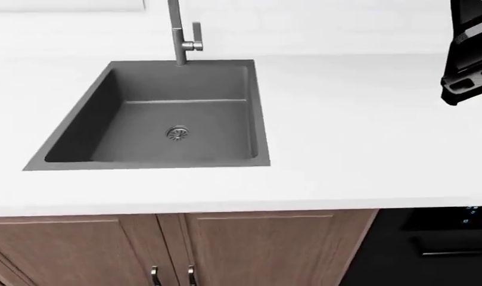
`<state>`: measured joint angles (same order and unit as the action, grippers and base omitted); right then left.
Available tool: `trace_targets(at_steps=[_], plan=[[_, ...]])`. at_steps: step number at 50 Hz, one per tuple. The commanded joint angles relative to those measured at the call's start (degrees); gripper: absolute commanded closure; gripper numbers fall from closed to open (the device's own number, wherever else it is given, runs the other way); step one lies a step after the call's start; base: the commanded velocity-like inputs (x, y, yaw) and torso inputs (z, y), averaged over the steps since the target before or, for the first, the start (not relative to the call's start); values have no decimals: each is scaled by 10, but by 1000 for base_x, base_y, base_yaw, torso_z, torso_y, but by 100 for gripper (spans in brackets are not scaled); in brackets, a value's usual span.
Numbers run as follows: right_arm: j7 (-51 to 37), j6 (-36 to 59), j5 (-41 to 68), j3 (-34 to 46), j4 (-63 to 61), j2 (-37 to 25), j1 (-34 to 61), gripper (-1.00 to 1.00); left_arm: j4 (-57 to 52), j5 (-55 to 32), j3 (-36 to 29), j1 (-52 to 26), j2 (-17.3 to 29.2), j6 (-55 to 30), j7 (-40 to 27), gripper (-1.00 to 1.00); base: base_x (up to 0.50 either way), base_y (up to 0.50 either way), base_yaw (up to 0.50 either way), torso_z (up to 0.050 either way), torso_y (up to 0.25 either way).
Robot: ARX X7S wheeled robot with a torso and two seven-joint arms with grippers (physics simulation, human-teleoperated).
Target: Pick and place the shaker into the drawer. Then close the cabinet.
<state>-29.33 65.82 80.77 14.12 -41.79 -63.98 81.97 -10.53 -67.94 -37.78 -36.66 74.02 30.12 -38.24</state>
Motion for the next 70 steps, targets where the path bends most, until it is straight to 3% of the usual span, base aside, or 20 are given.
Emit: trace_targets(at_steps=[1, 28, 40, 46, 52, 59, 70], plan=[[-2, 12, 1, 16, -3, 8, 13, -100, -10, -4, 3, 13, 6, 11, -4, -100, 502, 84, 0, 0, 0], [-13, -8, 15, 12, -25, 3, -14, -100, -15, -1, 9, 19, 3, 13, -4, -100, 500, -2, 0, 0, 2], [-47, -36, 42, -11, -12, -8, -45, -100, -21, -31, 16, 4, 8, -18, -24, -100, 0, 0, 0, 0, 1], [-79, -28, 63, -10, -1, -8, -27, -100, -64, -50, 47, -30, 47, -32, -57, -100, 0, 0, 0, 0, 0], [-99, -8, 80, 2, 13, -2, -1, -100, -123, -111, 115, -214, 48, -186, -45, -100, 0, 0, 0, 0, 0], [-111, -13, 93, -3, 21, -10, -5, -100, -104, -145, 110, -547, -68, -451, -40, -100, 0, 0, 0, 0, 0], [-107, -40, 95, -24, 16, -30, -51, -100, -21, -158, 72, -827, -215, -600, -38, -100, 0, 0, 0, 0, 0]])
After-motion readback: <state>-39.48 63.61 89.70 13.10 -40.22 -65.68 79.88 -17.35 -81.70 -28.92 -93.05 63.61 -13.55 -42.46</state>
